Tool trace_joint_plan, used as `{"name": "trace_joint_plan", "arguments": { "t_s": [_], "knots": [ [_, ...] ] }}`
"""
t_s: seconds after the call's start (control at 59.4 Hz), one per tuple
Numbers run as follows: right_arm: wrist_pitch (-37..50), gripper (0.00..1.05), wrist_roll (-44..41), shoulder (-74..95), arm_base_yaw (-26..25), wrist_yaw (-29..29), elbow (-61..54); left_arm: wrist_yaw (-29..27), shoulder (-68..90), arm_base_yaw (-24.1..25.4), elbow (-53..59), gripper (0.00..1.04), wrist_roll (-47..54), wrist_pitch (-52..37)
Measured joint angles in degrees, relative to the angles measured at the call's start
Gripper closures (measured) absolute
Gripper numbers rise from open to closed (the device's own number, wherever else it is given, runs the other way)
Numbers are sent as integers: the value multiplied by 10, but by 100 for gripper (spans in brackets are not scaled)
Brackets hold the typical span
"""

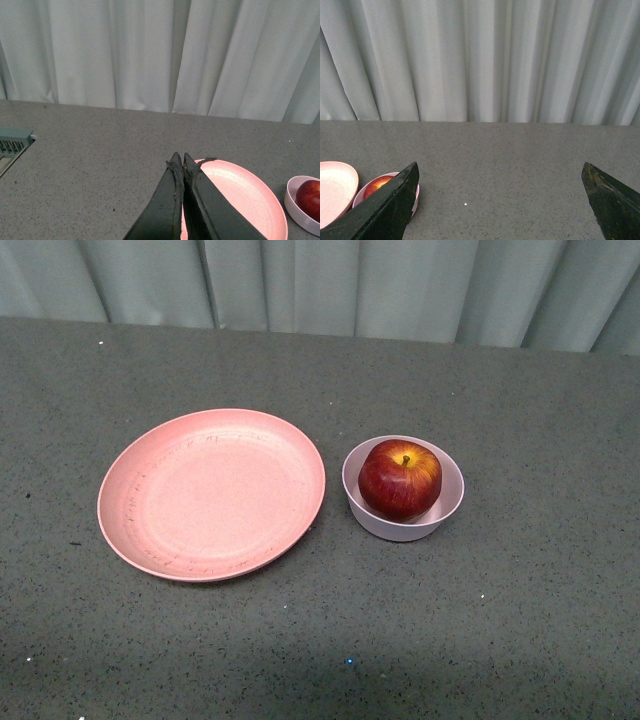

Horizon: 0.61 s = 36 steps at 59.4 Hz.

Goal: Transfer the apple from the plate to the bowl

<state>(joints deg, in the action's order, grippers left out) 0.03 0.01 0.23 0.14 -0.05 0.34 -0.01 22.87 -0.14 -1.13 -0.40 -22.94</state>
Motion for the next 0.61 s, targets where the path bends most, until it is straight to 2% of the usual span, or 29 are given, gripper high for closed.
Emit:
{"name": "trace_joint_plan", "arguments": {
  "t_s": [0.219,0.606],
  "knots": [
    [0,9,0,0,0,0,0,0,-67,0,0,101,0,66],
    [0,9,0,0,0,0,0,0,-125,0,0,101,0,123]
  ]
}}
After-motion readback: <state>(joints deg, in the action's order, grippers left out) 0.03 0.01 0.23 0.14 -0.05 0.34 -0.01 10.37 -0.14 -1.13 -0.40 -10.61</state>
